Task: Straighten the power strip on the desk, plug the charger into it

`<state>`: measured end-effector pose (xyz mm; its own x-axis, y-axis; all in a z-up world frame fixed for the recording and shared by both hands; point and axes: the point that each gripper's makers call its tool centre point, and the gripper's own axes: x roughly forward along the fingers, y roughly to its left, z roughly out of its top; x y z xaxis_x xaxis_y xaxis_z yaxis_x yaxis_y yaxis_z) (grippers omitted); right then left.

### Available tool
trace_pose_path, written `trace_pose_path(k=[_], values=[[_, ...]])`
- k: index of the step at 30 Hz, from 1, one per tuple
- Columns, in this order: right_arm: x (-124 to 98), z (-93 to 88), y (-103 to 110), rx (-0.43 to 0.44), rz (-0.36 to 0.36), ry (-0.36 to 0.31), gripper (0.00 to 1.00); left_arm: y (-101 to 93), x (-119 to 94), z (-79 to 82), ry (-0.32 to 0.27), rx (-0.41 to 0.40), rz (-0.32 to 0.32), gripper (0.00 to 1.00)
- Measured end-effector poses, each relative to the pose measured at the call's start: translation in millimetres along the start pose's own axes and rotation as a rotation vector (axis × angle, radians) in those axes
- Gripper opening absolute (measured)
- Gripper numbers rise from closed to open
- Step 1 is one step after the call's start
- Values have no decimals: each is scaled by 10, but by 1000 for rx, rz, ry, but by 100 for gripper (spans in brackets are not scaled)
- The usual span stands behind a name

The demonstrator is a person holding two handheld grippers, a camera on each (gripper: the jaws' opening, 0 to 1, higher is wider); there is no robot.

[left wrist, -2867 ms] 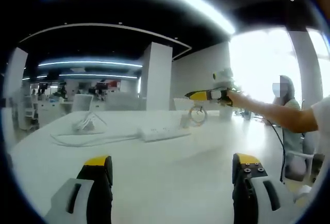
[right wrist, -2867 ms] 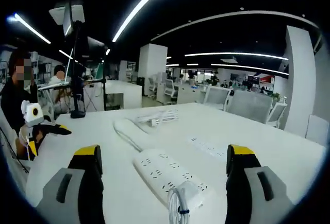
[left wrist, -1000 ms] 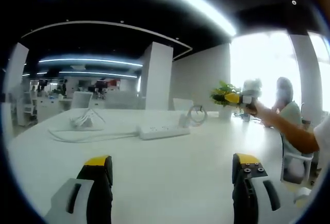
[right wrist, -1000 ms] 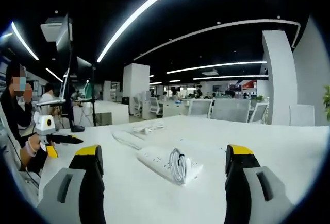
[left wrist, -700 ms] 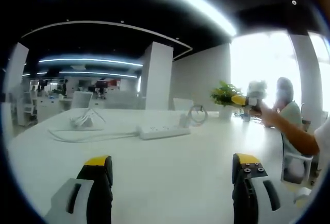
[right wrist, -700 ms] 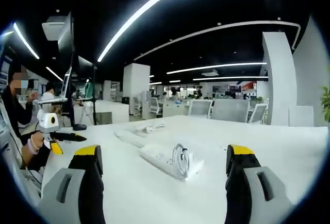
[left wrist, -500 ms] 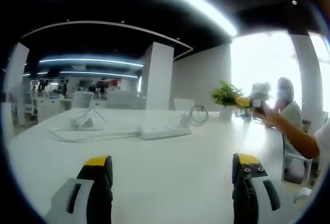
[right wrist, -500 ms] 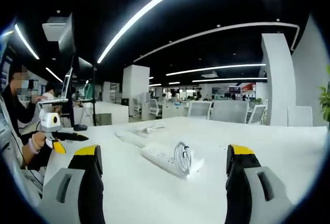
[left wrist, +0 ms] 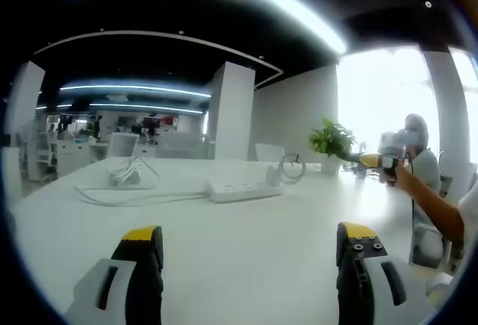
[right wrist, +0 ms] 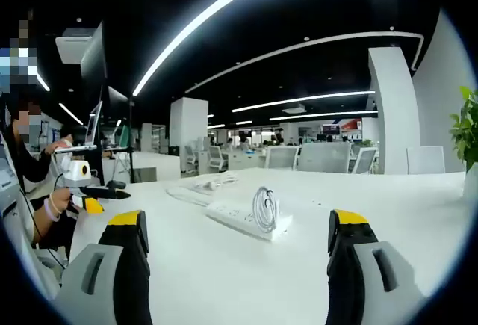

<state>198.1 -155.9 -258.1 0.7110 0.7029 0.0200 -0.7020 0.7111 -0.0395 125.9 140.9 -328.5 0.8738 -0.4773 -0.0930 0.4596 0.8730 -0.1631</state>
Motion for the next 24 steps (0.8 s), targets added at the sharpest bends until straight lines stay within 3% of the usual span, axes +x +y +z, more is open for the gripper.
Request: trace_pose_path(k=[24], values=[[-413, -304, 86, 23, -76, 20, 100, 71, -51, 16, -9, -2, 22, 99]])
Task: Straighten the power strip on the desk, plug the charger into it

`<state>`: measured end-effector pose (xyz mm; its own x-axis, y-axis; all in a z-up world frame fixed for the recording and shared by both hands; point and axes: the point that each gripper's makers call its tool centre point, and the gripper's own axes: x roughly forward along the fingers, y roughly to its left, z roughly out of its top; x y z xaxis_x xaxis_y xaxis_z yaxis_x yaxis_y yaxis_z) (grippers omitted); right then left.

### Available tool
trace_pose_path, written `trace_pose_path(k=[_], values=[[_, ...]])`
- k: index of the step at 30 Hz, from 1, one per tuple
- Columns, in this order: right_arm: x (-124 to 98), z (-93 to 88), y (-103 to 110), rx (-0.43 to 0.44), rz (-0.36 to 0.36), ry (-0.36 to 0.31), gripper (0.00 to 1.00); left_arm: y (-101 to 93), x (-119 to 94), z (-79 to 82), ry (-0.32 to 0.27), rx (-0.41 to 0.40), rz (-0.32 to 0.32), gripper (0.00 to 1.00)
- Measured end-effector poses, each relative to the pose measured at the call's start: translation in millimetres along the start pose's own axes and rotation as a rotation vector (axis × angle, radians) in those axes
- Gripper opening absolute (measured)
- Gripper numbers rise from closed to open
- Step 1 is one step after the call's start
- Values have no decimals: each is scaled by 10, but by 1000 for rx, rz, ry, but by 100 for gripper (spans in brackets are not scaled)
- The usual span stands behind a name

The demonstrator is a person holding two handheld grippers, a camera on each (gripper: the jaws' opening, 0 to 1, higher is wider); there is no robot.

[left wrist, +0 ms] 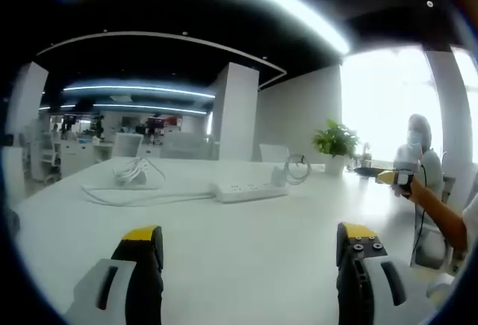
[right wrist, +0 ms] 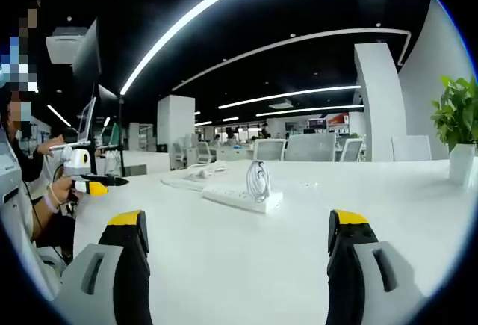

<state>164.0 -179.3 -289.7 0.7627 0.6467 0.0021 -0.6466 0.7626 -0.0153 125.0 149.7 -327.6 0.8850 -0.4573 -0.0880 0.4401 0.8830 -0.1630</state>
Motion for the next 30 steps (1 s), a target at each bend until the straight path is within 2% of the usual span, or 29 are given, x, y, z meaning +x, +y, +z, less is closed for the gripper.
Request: trace_pose_path(k=[12, 30], values=[[-82, -137, -20, 4, -30, 19, 100, 31, 0, -8, -3, -6, 6, 99], [-91, -175, -37, 12, -47, 21, 100, 29, 20, -34, 3, -8, 6, 99]])
